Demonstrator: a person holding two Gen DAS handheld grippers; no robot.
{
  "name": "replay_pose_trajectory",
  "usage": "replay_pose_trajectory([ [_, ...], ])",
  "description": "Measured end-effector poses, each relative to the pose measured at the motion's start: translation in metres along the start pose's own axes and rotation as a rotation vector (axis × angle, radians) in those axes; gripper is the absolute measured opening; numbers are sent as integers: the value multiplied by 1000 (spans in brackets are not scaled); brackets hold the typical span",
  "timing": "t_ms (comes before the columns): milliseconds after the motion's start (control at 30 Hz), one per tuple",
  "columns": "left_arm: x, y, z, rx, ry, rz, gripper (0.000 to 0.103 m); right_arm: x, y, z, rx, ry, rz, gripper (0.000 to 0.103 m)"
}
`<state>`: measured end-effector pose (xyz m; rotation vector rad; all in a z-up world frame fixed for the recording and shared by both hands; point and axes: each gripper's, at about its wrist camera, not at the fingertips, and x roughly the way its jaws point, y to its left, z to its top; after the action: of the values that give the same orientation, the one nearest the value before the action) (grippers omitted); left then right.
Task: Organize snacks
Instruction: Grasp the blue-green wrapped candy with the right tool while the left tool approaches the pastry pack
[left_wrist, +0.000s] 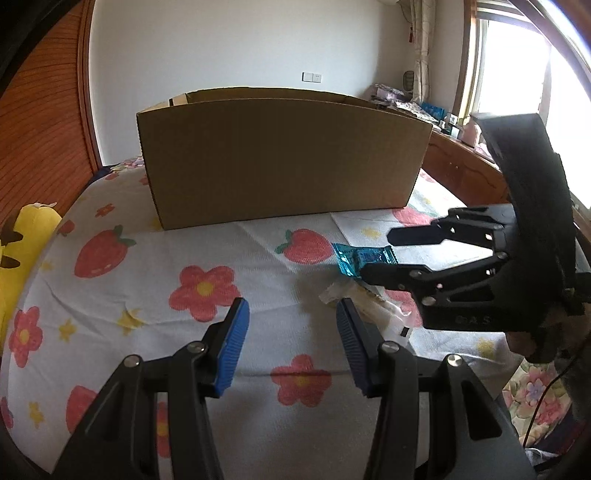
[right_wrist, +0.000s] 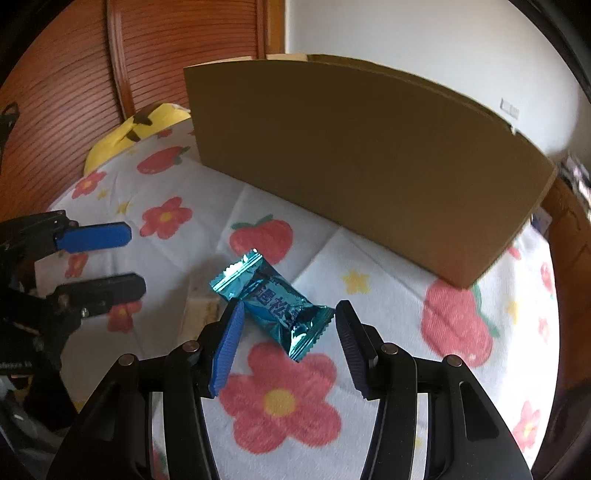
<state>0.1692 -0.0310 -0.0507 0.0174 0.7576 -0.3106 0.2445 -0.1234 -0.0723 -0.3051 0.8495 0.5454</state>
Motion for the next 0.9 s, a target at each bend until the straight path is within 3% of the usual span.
replay_pose_trajectory([
  [233, 0, 1, 0, -13, 2, -6, 49, 12, 4, 12, -75, 18, -11, 54],
  [367, 1, 0, 1, -18, 5, -14, 49, 18, -3, 11, -32, 44, 33, 50],
  [467, 4, -4, 1, -21, 13, -30, 49, 15, -8, 8, 4, 45, 58, 25],
  [500, 6, -7, 2, -23, 18, -38, 49, 14, -8, 7, 5, 43, 57, 23],
  [900, 28, -34, 5, -53, 108, -149, 49, -28, -25, -28, 127, -34, 7, 20],
])
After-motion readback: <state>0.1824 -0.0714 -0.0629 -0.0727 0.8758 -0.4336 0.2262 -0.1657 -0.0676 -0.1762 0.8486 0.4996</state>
